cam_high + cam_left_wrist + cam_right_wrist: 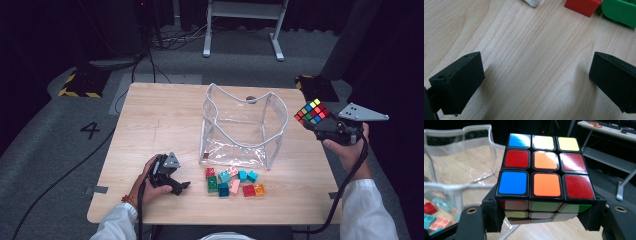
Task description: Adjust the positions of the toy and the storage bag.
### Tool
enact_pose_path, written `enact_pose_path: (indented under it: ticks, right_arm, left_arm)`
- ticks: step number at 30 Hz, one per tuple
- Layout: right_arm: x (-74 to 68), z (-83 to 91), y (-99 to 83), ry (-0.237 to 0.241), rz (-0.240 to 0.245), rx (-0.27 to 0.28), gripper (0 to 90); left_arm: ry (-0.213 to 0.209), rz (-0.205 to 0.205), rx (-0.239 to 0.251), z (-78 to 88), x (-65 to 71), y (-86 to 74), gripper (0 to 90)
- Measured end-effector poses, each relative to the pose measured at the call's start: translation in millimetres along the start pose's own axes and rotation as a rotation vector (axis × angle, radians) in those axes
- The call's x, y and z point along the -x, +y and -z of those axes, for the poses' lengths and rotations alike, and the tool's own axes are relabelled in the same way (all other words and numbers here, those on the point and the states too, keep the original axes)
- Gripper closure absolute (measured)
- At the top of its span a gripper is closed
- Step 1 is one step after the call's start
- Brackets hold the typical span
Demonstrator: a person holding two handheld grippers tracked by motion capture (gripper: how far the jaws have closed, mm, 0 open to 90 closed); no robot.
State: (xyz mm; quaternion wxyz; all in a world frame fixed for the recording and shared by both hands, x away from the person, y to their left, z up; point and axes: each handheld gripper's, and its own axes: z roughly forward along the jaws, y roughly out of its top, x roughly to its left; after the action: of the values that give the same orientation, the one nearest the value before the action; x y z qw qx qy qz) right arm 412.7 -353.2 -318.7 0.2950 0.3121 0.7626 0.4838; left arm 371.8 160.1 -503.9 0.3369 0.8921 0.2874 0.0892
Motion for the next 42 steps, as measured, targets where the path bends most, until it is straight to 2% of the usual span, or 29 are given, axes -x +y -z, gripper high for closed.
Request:
enact_pose_path:
  ticks: [6, 10, 11, 12, 15, 19, 21, 22, 25, 30, 33, 36, 37, 39, 40, 42]
  right_arm:
    - [0.7, -5.2, 25.4, 0.019, 0.03, 0.027, 33.6]
    - [-3.1, -18.3, 41.8, 0.078, 0.029, 0.015, 33.6]
    - [-3.1, -18.3, 41.8, 0.078, 0.029, 0.015, 33.6]
    - [-5.9, -26.2, 46.5, 0.091, 0.05, 0.006, 33.6]
    - [-9.6, -34.2, 50.4, 0.105, 0.048, -0.007, 33.6]
    - [-16.4, -54.7, 59.7, 0.159, 0.06, -0.022, 33.6]
    - [-17.0, -58.8, 61.5, 0.163, 0.068, -0.024, 33.6]
    - [-19.3, -66.4, 64.9, 0.185, 0.063, -0.033, 33.6]
    - [-21.0, -73.7, 67.3, 0.194, 0.073, -0.04, 33.6]
    - [-26.2, -88.6, 68.5, 0.256, 0.084, -0.052, 33.6]
    - [-33.4, -98.6, 67.7, 0.282, 0.111, -0.087, 33.6]
    - [-35.8, -103.3, 67.3, 0.302, 0.129, -0.101, 33.5]
    - [-37.4, -107.6, 66.7, 0.33, 0.142, -0.11, 33.5]
    - [-38.3, -111.8, 66.2, 0.339, 0.175, -0.146, 33.5]
    - [-38.3, -111.8, 66.2, 0.339, 0.175, -0.146, 33.5]
    - [-40.0, -115.9, 65.3, 0.339, 0.207, -0.202, 33.5]
  left_arm:
    - [0.0, 0.0, 0.0, 0.0, 0.0, 0.0, 0.0]
    - [0.0, 0.0, 0.0, 0.0, 0.0, 0.0, 0.0]
    - [0.0, 0.0, 0.0, 0.0, 0.0, 0.0, 0.0]
    - [0.0, 0.0, -0.001, 0.0, 0.0, 0.0, 0.0]
    - [0.0, 0.0, 0.0, 0.0, 0.0, 0.0, 0.0]
    - [0.0, 0.0, 0.0, 0.0, 0.0, 0.0, 0.0]
    - [0.0, -0.001, 0.0, 0.0, 0.0, 0.0, 0.0]
    - [0.0, 0.0, 0.0, 0.0, 0.0, 0.0, 0.0]
    - [0.003, -0.003, 0.0, 0.1, -0.1, 0.0, 0.0]
    - [0.008, 0.006, -0.003, 0.9, 0.7, -0.7, 0.4]
    - [0.011, 0.01, -0.001, 1.2, 1.0, -1.1, 0.4]
    - [0.013, 0.015, 0.0, 1.2, 1.3, -1.4, 0.4]
    - [0.013, 0.016, 0.0, 1.3, 1.4, -1.4, 0.4]
    - [0.017, 0.014, 0.0, 1.5, 1.3, -1.5, 0.4]
    - [0.017, 0.014, 0.0, 1.5, 1.3, -1.5, 0.4]
    - [0.014, 0.015, 0.0, 1.4, 1.3, -1.5, 0.3]
